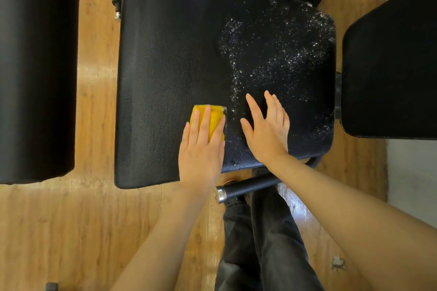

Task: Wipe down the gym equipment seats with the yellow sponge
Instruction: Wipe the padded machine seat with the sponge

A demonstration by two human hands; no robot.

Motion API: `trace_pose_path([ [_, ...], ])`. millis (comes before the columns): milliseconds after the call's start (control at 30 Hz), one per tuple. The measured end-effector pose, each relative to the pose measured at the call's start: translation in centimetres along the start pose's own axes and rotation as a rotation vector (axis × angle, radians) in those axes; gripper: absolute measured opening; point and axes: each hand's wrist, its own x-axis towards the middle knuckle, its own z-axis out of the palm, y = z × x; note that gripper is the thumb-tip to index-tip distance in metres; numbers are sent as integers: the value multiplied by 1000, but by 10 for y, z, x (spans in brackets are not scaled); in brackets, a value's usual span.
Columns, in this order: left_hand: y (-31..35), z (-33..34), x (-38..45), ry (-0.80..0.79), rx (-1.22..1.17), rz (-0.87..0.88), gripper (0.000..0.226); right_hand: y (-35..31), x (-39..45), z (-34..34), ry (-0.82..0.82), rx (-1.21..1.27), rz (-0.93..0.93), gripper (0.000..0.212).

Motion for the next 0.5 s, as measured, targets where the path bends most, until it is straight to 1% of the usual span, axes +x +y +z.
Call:
trace_pose_path([
  [67, 2, 4, -35, -41, 28, 8, 57, 0, 0, 0, 2, -5, -5, 56],
  [133, 2, 6, -51, -62, 49, 20, 58, -1, 0, -1, 4, -17, -5, 56],
  [200, 0, 4, -36, -56, 58, 38, 56, 0, 1, -1, 0, -25, -9, 56],
  [267, 2, -1, -4, -19, 46, 45, 53, 2, 0, -2, -8, -35, -26, 56],
  [400, 11, -8, 60, 14, -24, -2, 52, 8, 1, -5, -9, -18, -41, 57],
  [500, 15, -7, 58, 21, -47, -34, 52, 10, 4, -9, -1, 19, -31, 57],
])
